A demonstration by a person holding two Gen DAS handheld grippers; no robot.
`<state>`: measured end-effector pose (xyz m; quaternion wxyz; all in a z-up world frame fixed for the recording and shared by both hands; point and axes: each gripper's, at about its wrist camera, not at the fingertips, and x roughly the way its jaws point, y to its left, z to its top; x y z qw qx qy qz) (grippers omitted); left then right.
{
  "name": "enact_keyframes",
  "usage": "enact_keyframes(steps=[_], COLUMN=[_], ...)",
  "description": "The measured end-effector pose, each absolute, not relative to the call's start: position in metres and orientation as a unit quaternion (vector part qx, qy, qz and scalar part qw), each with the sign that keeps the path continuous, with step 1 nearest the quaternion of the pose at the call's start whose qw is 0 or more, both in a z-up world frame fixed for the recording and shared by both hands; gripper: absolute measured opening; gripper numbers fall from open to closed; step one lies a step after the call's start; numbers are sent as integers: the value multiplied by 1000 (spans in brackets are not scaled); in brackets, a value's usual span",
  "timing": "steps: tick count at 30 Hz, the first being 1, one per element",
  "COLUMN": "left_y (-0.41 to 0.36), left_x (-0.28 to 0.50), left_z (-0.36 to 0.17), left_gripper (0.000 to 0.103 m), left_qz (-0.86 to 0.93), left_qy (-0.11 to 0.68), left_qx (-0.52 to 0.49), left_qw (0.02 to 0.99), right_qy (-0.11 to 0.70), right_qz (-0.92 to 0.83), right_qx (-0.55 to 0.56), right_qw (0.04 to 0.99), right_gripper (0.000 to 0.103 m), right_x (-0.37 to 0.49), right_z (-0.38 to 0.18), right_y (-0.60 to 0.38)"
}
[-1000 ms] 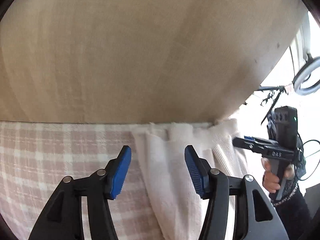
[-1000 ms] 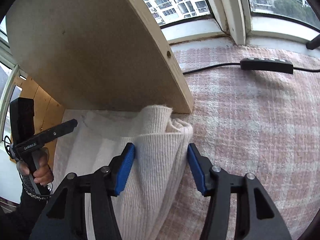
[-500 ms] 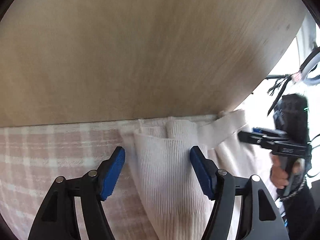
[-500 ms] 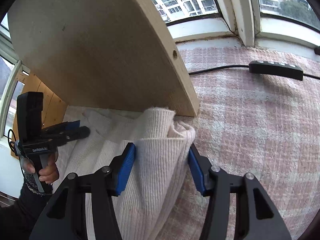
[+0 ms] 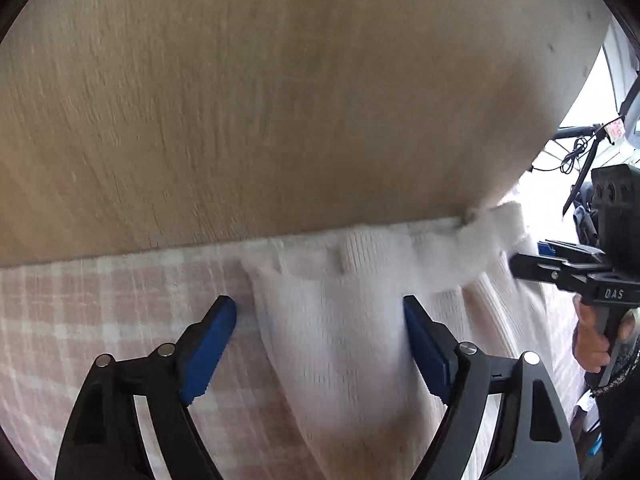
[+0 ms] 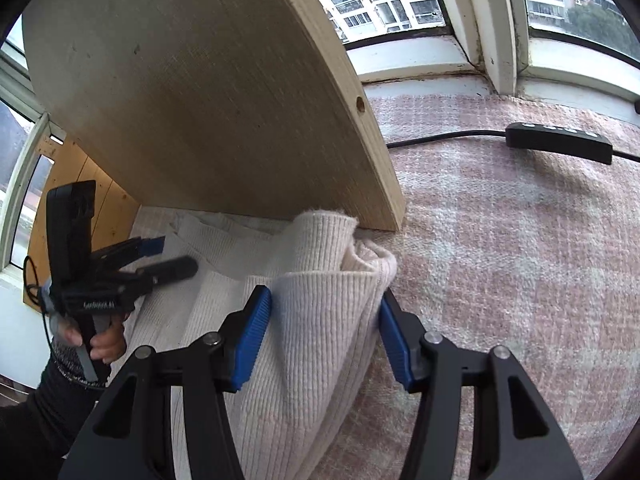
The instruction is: Fold clothes
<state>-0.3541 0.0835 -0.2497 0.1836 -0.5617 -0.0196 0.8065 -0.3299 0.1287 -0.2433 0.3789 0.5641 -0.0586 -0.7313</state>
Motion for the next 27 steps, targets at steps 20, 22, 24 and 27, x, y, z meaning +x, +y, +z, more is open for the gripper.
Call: enact_keyframes(steps=[20,22,24,27], left_y=[81,80,55,51], left_x=[-276,-255,-228,-190], left_z=[-88,-59,-29,-5], left_gripper=[22,22,22,23], left_qz=[853,868,882,903], left_qy=[-68,-61,-49,13], left_qx=[-423,-385,-345,-295], left_qw=[299,308,316,314], right_qy=[-71,-56,-40,9], right_qz=[-811,-832,-852,-874], right_qx=[417,375,330,284], right_qw=[404,405,404,395], right_gripper=[19,19,19,20], right_x=[-222,-201,-167,-128], right_z=[-98,-58,-32,-13], right_y=[155,174,173,183])
